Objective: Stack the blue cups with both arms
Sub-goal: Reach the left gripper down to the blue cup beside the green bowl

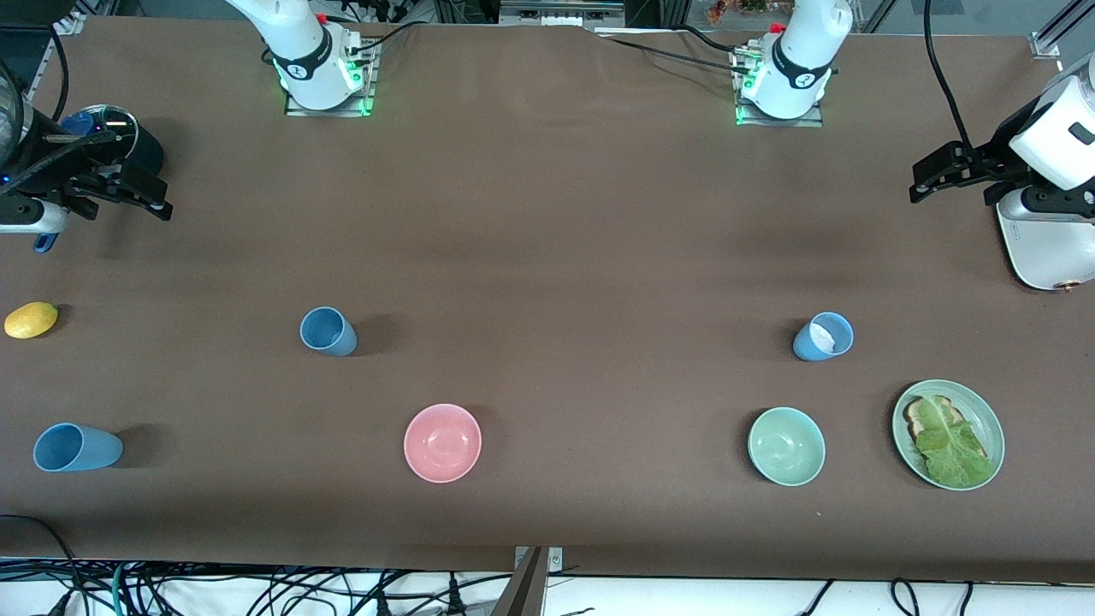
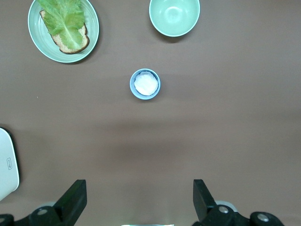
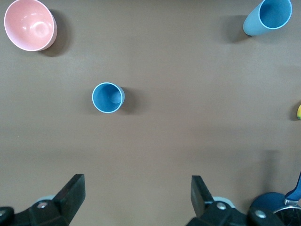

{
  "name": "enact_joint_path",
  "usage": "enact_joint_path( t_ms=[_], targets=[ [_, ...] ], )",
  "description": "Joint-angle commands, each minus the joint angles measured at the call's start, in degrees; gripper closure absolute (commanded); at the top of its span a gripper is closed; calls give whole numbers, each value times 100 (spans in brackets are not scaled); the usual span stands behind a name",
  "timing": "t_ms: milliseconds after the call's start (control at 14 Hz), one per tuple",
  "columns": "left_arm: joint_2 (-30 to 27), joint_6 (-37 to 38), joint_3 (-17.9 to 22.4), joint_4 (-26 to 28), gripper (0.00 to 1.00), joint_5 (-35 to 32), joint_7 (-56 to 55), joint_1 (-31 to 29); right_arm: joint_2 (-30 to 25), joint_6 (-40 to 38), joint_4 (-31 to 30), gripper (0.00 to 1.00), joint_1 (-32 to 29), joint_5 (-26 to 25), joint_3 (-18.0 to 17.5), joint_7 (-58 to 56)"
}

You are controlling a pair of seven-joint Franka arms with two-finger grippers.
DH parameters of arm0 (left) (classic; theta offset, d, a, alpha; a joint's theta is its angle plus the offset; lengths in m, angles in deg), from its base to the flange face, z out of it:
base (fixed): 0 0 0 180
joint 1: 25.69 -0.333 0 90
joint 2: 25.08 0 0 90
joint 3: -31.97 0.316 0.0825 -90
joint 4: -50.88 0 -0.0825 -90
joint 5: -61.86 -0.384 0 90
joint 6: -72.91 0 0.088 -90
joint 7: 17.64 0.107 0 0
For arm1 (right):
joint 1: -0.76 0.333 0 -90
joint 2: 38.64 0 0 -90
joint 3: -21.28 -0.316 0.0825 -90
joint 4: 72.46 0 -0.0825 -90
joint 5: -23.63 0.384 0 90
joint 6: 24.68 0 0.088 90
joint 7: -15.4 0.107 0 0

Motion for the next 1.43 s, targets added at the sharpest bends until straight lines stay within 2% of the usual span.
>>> enact_joint_path(
  t_ms=[0, 857, 1214, 1357],
  targets=[
    [167, 34, -43, -140, 0, 63, 59, -76, 35, -166, 167, 0, -20, -58, -36, 5],
    [273, 34, -17, -219, 0, 46, 42, -94, 35, -175, 105, 0, -11, -66, -44, -81],
    [712, 25, -17, -211, 0, 20, 50, -155, 9, -175, 105, 0, -11, -66, -53, -90],
    [1071, -45, -26, -202, 0, -146, 85, -260, 9, -157, 105, 0, -11, -66, -53, -90]
  ],
)
